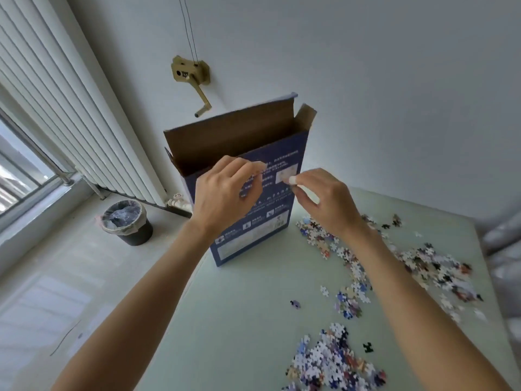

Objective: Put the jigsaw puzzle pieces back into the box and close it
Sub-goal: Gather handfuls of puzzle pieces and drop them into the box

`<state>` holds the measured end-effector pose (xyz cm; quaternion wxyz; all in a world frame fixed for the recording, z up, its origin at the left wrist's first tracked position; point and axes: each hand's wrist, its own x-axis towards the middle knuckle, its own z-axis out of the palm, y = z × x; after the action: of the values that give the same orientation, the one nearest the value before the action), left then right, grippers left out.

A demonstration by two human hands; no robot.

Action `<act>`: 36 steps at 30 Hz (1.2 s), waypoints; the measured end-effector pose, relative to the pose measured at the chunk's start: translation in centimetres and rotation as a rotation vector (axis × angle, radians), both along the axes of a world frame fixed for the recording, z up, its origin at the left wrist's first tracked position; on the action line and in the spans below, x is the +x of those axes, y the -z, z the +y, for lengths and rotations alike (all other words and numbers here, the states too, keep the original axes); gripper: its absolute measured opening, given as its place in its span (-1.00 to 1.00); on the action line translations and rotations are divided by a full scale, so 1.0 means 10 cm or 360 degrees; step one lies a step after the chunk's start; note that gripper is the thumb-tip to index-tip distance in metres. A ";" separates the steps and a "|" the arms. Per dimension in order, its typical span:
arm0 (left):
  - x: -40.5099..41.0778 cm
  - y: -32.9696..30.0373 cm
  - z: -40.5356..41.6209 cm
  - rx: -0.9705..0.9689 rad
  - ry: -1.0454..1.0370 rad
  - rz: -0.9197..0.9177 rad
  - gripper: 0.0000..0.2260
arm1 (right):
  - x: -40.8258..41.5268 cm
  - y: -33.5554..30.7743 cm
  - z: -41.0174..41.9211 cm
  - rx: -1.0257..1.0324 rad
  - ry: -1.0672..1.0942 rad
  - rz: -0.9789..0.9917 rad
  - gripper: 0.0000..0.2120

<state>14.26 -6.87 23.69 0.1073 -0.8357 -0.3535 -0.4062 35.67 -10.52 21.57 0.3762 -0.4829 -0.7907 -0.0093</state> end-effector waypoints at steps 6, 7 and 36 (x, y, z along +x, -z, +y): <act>0.51 0.93 -0.54 -0.0753 0.0257 0.0010 -0.82 | 0.50 1.27 -1.23 -0.0807 0.0420 0.0168 -0.77; 0.58 1.11 -0.62 -0.0948 0.0248 0.0051 -0.79 | 0.57 1.47 -1.39 -0.0975 0.0492 0.0156 -0.74; 1.06 2.66 -2.26 -0.2048 -0.0131 0.1060 0.08 | 0.94 2.39 -3.04 -0.1740 0.0791 -0.0297 0.10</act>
<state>24.84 -29.46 -2.87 -0.2885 -0.7988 -0.5021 0.1628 45.10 -40.95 -2.33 -0.0107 -0.7735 -0.5741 0.2683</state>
